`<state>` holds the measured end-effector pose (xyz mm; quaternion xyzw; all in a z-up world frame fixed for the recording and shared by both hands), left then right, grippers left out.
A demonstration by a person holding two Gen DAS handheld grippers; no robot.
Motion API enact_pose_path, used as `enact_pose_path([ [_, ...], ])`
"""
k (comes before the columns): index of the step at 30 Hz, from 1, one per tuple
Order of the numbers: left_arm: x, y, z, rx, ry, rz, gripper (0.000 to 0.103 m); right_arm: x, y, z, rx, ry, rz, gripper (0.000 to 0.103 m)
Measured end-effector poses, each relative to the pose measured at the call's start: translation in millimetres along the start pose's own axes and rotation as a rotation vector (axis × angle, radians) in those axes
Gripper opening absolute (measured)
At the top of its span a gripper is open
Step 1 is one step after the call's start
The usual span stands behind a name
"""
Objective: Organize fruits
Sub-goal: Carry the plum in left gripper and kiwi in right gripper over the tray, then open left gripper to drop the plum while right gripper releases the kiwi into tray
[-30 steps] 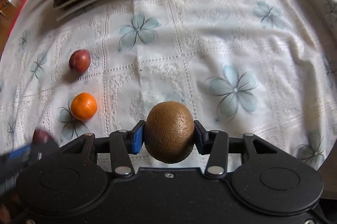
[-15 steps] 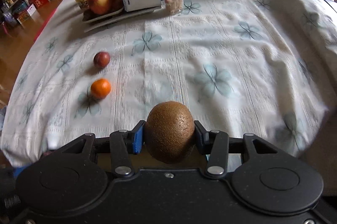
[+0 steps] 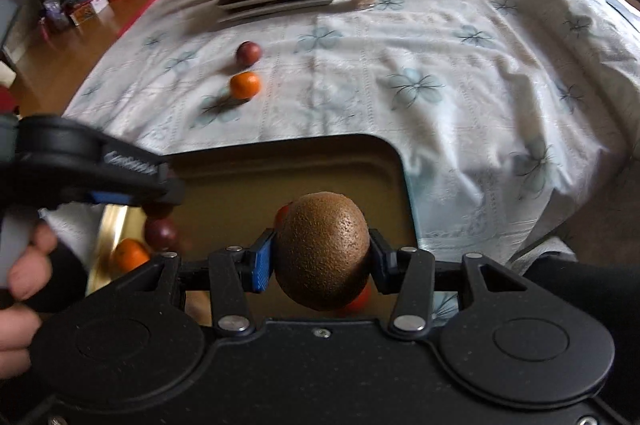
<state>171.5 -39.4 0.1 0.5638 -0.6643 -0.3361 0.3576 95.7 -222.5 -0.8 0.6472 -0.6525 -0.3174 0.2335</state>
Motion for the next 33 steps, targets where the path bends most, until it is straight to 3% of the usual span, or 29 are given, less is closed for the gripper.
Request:
enact_pose_path([
  [11, -2.8, -11.4, -6.6, -0.001, -0.003, -0.012, 0.037, -21.8, -12.0, 9.4, -0.041, 0.094, -0.003, 0.054],
  [17, -5.2, -20.0, -6.3, -0.001, -0.019, -0.048, 0.037, -19.7, -17.7, 8.3, -0.073, 0.074, 0.001, 0.054],
  [33, -5.9, -19.5, -8.8, 0.006, -0.014, -0.037, 0.038, -17.1, -22.1, 5.6, -0.099, 0.059, 0.017, 0.055],
])
Point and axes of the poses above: each gripper's, at about its wrist camera, not at the fingertips, and y roughly against the way its jaws point, x to its right, z to its underside, the point moved 1 cm from there along -y, roughly the way its jaws point, and after that the axes turned 7 degrees about x, right-handed, at the moved point
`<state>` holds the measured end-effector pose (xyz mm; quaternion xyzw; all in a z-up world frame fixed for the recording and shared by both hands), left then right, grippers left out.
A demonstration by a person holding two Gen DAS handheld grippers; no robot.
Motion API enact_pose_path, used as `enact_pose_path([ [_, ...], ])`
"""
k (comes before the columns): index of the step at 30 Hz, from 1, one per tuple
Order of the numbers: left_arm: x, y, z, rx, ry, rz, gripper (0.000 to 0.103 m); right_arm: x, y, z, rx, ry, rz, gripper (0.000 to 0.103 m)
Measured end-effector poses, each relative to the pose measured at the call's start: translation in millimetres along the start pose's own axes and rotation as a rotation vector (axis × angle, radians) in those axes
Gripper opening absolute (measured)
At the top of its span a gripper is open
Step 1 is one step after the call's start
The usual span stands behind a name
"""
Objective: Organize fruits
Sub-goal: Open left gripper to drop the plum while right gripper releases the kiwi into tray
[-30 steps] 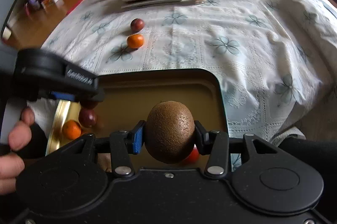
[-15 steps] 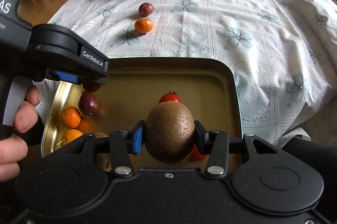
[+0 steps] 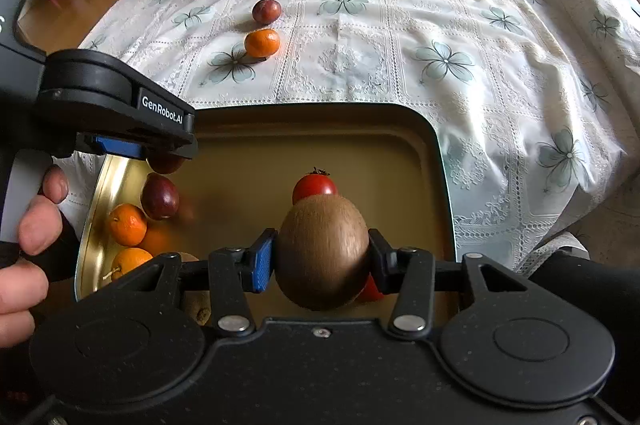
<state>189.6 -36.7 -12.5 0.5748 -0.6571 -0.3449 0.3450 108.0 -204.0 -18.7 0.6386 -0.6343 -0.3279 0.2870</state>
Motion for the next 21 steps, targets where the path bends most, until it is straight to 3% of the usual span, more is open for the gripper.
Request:
enact_pose_path([
  [7, 2.0, 8.1, -0.1, 0.021, -0.016, -0.007, 0.038, -3.8, 11.0, 0.5, 0.083, 0.024, 0.022, 0.053],
  [21, -12.6, 25.4, 22.8, 0.029, -0.021, -0.062, 0.038, -1.1, 4.2, -0.1, 0.024, 0.013, 0.021, 0.053],
])
Point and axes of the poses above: each gripper's, at about its wrist camera, not at the fingertips, and y roughly against the way its jaws point, x to its right, z to its underside, the point moved 1 cm from there along -y, roughly the way its jaws point, and after that the axes turned 7 degrees about x, right-handed, at the moved point
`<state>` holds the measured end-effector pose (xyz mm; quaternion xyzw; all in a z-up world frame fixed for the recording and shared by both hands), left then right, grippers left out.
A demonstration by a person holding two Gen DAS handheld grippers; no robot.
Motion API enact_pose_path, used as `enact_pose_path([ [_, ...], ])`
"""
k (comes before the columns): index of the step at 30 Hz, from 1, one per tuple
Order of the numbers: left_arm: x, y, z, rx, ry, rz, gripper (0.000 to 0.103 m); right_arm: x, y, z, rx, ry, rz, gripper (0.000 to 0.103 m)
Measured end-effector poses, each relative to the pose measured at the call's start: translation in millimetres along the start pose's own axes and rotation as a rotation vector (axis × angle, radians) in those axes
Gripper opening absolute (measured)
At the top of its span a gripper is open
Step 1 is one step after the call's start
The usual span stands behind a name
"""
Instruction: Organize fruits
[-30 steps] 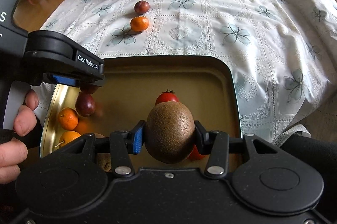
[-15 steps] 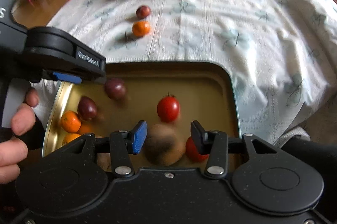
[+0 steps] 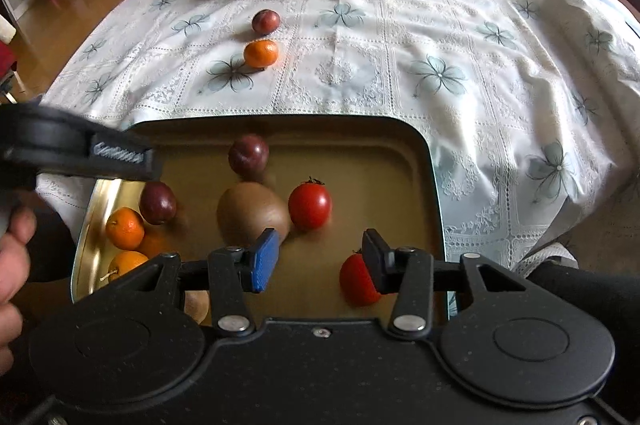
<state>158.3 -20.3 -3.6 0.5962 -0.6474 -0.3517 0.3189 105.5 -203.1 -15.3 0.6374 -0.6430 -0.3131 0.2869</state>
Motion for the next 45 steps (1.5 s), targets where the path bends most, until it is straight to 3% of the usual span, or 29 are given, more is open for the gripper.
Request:
enact_pose_path([
  [32, -31.6, 12.1, 29.0, -0.079, 0.032, -0.028, 0.038, 9.1, -21.2, 3.7, -0.126, -0.077, 0.050, 0.053],
  [45, -45.0, 11.4, 42.9, 0.013, 0.027, -0.013, 0.038, 4.6, -30.8, 6.0, -0.159, -0.062, 0.103, 0.053],
])
Point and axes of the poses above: each gripper's, at about its wrist camera, not at the fingertips, and y roughly against the way its jaws point, x to its right, z to its underside, the point moved 1 cm from there along -y, roughly the way its jaws point, and after that the axes turned 7 degrees about x, right-handed, at the moved point
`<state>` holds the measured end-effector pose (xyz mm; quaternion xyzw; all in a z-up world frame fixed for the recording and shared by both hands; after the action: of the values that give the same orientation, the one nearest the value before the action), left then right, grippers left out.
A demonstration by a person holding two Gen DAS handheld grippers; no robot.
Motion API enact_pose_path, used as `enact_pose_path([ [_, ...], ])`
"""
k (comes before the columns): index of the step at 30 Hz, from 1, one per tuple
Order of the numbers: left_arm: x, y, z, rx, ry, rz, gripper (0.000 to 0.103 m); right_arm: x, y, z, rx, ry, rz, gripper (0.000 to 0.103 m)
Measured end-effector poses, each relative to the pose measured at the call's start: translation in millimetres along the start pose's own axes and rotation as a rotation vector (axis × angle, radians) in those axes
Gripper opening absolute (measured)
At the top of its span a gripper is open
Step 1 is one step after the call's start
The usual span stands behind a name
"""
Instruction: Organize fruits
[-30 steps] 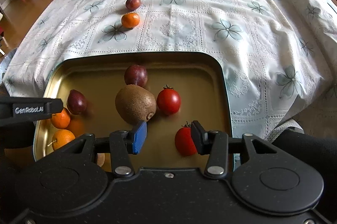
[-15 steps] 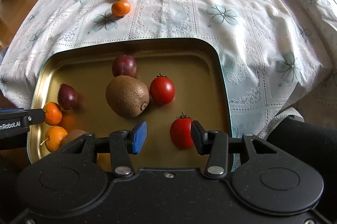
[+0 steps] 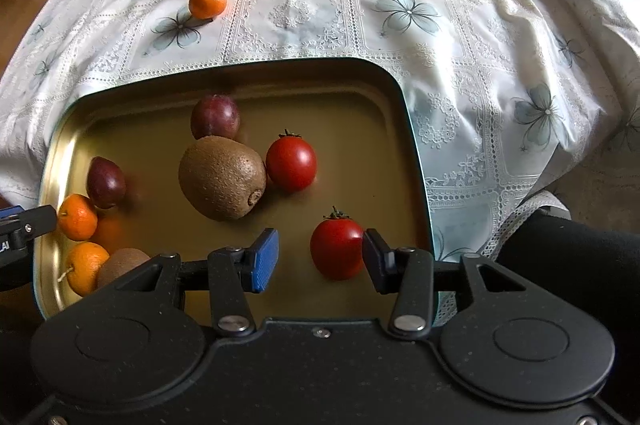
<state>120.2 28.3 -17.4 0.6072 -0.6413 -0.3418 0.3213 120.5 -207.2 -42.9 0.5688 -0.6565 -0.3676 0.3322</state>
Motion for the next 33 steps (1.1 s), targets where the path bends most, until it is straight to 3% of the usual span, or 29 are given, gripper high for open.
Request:
enact_pose_path([
  [9, 7.7, -1.8, 6.9, 0.042, -0.034, 0.027, 0.038, -3.3, -1.3, 0.6, -0.002, 0.011, 0.017, 0.053],
  [33, 15.1, -8.3, 15.6, 0.026, -0.060, 0.025, 0.038, -14.5, -2.3, 6.4, -0.031, 0.093, 0.050, 0.053],
])
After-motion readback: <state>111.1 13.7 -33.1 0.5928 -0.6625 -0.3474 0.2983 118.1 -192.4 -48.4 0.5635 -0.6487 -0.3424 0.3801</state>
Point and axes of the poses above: each gripper's, at about its wrist camera, not at the fingertips, and y roughly against the way its jaws point, x to its right, z to its underside, the point moved 1 cm from there along -y, roughly the way its jaws point, and after that the axes turned 7 degrees about x, right-handed, at the moved point
